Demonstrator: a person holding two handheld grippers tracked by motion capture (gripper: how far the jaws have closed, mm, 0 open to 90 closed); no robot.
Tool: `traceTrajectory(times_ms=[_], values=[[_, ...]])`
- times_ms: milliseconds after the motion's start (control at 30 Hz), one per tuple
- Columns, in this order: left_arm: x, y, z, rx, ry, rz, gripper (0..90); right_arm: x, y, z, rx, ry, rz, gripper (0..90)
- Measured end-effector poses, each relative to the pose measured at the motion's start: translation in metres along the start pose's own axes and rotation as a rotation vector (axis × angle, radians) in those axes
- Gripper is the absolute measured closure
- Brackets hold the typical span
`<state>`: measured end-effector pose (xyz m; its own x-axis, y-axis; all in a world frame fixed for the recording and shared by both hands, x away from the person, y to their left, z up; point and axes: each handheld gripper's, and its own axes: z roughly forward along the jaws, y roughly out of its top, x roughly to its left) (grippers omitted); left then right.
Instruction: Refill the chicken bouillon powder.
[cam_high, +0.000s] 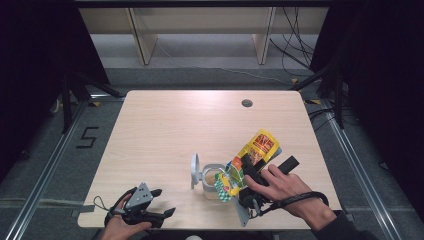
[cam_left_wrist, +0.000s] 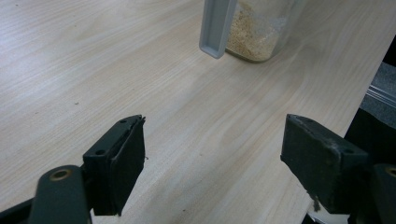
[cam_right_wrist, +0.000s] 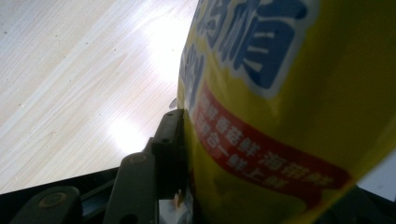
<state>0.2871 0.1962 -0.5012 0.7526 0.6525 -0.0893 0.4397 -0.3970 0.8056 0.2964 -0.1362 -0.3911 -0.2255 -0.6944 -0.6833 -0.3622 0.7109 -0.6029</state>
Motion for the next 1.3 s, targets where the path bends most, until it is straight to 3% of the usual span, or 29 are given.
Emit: traceTrajectory(times_ms=[67, 100, 167, 200, 300, 333, 367, 433, 467, 500, 667, 800, 900, 933, 967, 1067, 1100, 1133, 1267, 1300], values=[[0.0008, 0.0003, -0.0005, 0.011, 0.007, 0.009, 21.2, 0.0008, 0.0006, 0.0002, -0.006, -0.004, 0.012, 57.2], [0.0008, 0.0003, -0.0005, 0.011, 0.007, 0.011, 21.1, -0.0014, -0.0001, 0.0016, -0.021, -0.001, -0.025, 57.2], [0.0002, -0.0003, 0.0009, -0.005, 0.016, 0.01, 21.2, -0.0026, -0.0007, 0.0011, -0.013, 0.002, -0.054, 57.2], [-0.0006, -0.0007, 0.002, -0.017, 0.034, 0.01, 21.2, -0.0023, -0.0008, 0.001, -0.013, 0.003, -0.049, 57.2], [0.0008, 0.0004, -0.0006, 0.012, 0.008, 0.011, 21.2, -0.0018, -0.0012, 0.0009, -0.012, 0.001, -0.043, 57.2], [0.0008, 0.0004, -0.0006, 0.012, 0.008, 0.011, 21.2, -0.0013, -0.0013, 0.0002, -0.005, -0.007, -0.037, 57.2], [0.0009, 0.0002, -0.0005, 0.01, 0.006, 0.013, 21.2, 0.0, -0.001, -0.0007, 0.0, 0.015, -0.005, 57.2], [-0.0002, 0.0002, -0.0003, 0.003, -0.002, -0.001, 21.2, 0.0001, -0.0016, -0.001, -0.001, 0.013, -0.003, 57.3], [-0.0001, -0.0001, 0.0002, -0.006, 0.0, 0.005, 21.2, -0.0021, -0.0028, 0.0, -0.011, 0.002, -0.041, 57.2], [0.0011, 0.0003, 0.0, -0.004, -0.001, 0.023, 21.2, -0.0016, -0.0029, -0.0002, -0.013, 0.01, -0.033, 57.2], [0.0019, 0.0005, -0.0007, 0.01, 0.004, 0.033, 21.1, -0.002, -0.0037, -0.0001, -0.007, -0.008, -0.044, 57.3], [0.0008, 0.0004, 0.0, -0.004, 0.004, 0.018, 21.2, -0.0007, -0.0032, -0.0013, -0.003, 0.011, 0.003, 57.3], [0.0014, 0.0005, -0.001, 0.011, 0.006, 0.028, 21.1, -0.0011, -0.0035, -0.0011, -0.001, -0.011, -0.003, 57.2], [-0.0002, -0.0006, 0.0014, -0.013, 0.031, 0.017, 21.2, -0.0002, -0.0031, -0.0011, -0.005, -0.008, 0.017, 57.3], [0.0002, 0.0004, -0.0006, 0.009, 0.016, 0.014, 21.2, -0.0017, -0.0035, -0.0013, -0.001, -0.006, -0.008, 57.3], [0.0006, 0.0002, -0.0006, -0.002, 0.011, 0.023, 21.2, -0.0025, -0.0037, -0.0007, -0.006, 0.003, -0.022, 57.3], [0.0006, -0.0003, 0.0008, -0.009, 0.027, 0.028, 21.2, -0.0027, -0.0036, -0.0005, -0.007, 0.0, -0.026, 57.3], [0.0002, -0.0005, 0.0008, -0.007, 0.023, 0.013, 21.2, -0.0005, -0.0028, -0.0007, -0.005, 0.004, 0.008, 57.3], [0.0005, -0.0002, 0.0001, 0.003, 0.017, 0.013, 21.2, -0.0012, -0.0037, -0.0008, -0.001, 0.006, -0.007, 57.2], [0.0009, 0.0001, -0.0007, 0.012, 0.008, 0.016, 21.1, -0.0034, -0.0047, 0.0, -0.011, -0.007, -0.045, 57.3]])
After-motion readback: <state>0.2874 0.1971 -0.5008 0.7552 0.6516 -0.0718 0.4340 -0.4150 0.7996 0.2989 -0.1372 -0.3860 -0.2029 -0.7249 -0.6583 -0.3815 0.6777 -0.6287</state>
